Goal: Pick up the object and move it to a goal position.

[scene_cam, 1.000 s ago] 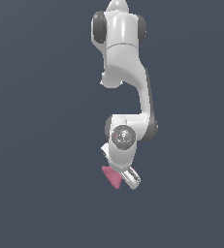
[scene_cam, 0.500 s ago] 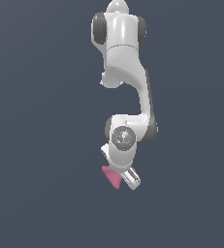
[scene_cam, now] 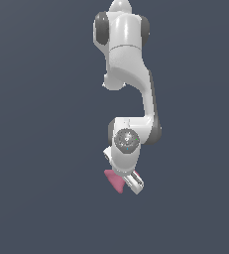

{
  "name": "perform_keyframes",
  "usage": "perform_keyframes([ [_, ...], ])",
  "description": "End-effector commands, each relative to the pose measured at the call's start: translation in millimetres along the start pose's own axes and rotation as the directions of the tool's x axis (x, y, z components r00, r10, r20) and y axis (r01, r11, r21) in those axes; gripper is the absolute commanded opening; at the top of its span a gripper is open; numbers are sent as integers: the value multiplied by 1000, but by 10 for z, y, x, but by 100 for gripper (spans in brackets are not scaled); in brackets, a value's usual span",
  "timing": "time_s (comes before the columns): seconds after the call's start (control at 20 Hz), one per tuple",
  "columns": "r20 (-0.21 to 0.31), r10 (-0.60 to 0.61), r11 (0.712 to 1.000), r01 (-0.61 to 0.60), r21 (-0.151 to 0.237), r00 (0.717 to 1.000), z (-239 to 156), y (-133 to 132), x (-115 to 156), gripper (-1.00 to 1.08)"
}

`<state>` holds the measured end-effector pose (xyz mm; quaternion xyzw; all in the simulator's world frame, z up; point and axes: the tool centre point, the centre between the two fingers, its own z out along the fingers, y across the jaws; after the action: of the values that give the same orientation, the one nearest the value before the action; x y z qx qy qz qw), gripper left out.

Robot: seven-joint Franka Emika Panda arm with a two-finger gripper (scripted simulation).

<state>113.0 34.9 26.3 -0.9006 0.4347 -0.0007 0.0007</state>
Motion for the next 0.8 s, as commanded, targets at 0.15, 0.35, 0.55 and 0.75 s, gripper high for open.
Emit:
perform_keyframes([
  [0.15, 0, -1, 1000, 1, 1, 1000, -81, -4, -107, -100],
  [0.35, 0, -1, 1000, 1, 1, 1000, -192, -5, -259, -100],
  [0.55, 0, 0, 1000, 0, 0, 1000, -355, -6, -490, -100],
  [0.75, 1, 0, 1000, 0, 0, 1000, -588, -9, -813, -100],
])
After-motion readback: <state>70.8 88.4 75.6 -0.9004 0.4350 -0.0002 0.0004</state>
